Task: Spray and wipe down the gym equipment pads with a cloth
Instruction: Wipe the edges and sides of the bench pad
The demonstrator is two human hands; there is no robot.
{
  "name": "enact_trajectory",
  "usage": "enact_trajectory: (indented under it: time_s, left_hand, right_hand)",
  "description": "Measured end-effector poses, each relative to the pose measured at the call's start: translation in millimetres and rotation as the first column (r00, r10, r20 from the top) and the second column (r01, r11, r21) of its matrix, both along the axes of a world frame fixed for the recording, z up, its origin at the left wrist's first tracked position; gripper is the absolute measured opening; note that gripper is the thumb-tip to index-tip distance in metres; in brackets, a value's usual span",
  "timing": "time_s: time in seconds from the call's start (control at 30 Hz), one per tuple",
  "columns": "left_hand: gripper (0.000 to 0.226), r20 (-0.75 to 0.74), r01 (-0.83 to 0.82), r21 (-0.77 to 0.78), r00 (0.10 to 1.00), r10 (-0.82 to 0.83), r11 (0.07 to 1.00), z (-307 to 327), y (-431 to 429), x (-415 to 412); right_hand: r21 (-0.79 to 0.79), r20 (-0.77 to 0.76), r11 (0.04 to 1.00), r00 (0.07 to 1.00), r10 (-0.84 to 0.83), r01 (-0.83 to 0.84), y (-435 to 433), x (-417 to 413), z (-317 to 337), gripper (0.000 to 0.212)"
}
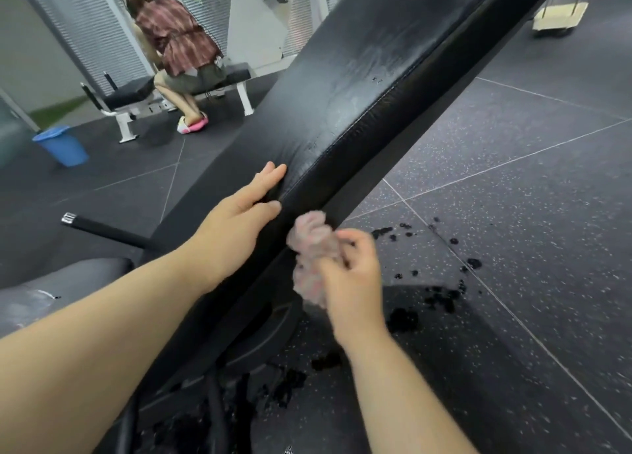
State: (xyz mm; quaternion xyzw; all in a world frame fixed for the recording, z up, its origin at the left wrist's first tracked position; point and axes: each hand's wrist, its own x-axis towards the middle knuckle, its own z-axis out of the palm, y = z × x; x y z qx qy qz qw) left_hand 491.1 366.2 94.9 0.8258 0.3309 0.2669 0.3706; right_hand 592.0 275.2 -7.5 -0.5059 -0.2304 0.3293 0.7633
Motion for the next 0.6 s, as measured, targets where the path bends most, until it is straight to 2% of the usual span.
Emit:
enact_trajectory:
  time_s: [0.03,0.07,0.1,0.17,0.23,0.3,0.37,0.4,0.5,0.6]
  left_hand:
    - [0.055,-0.073,0.043,0.111,0.997,-0.035,0.993,-0.9,-7.1,-4.6]
    - [0.06,-0.17,0.12,0.254,0.982,-0.078,0.96,-3.5,-17.1,-8.3]
    - [0.065,-0.262,0.222,0.4,0.957,-0.122,0.889,-7.0,-26.3,-9.7]
    - [0.071,-0.389,0.394,0.595,0.904,-0.179,0.701,-17.4,-33.8,-9.8]
    - [0.066,-0.408,0.41,0.665,0.9,-0.156,0.624,-18.2,-27.4,-3.7]
    - [0.054,-0.346,0.362,0.748,0.928,-0.139,0.557,-3.0,-18.7,11.7]
    - [0.037,-0.28,0.316,0.857,0.949,-0.147,0.408,19.5,-15.1,37.3]
    - [0.029,-0.286,0.316,0.9,0.948,-0.142,0.301,28.4,-12.1,53.7]
    - [0.033,-0.465,0.466,0.883,0.885,-0.02,0.056,31.7,-1.3,88.4]
    - [0.03,-0.56,0.562,0.812,0.826,0.058,-0.156,22.8,17.7,89.6]
  right_hand:
    - [0.056,-0.184,0.996,0.98,0.071,-0.062,-3.3,9.8,10.3,0.025]
    - [0.137,-0.304,0.981,0.937,0.175,-0.139,-6.4,17.3,21.0,0.021]
    - [0.222,-0.365,0.952,0.888,0.279,-0.208,-9.8,21.5,30.9,0.017]
    - [0.337,-0.41,0.894,0.809,0.421,-0.295,-16.0,22.9,39.0,0.026]
    - [0.343,-0.481,0.907,0.784,0.392,-0.243,-21.4,25.1,37.3,0.036]
    - [0.21,-0.559,0.976,0.812,0.167,-0.056,-21.5,37.4,28.9,0.032]
    - [0.051,-0.595,0.989,0.799,-0.081,0.138,-15.4,54.9,21.3,0.021]
    - [0.023,-0.602,0.985,0.789,-0.123,0.171,-12.0,61.6,19.8,0.017]
    - [0.067,-0.661,0.995,0.75,-0.008,0.07,0.8,68.3,21.2,0.022]
    - [0.24,-0.692,0.971,0.698,0.185,-0.018,9.0,68.2,26.1,0.039]
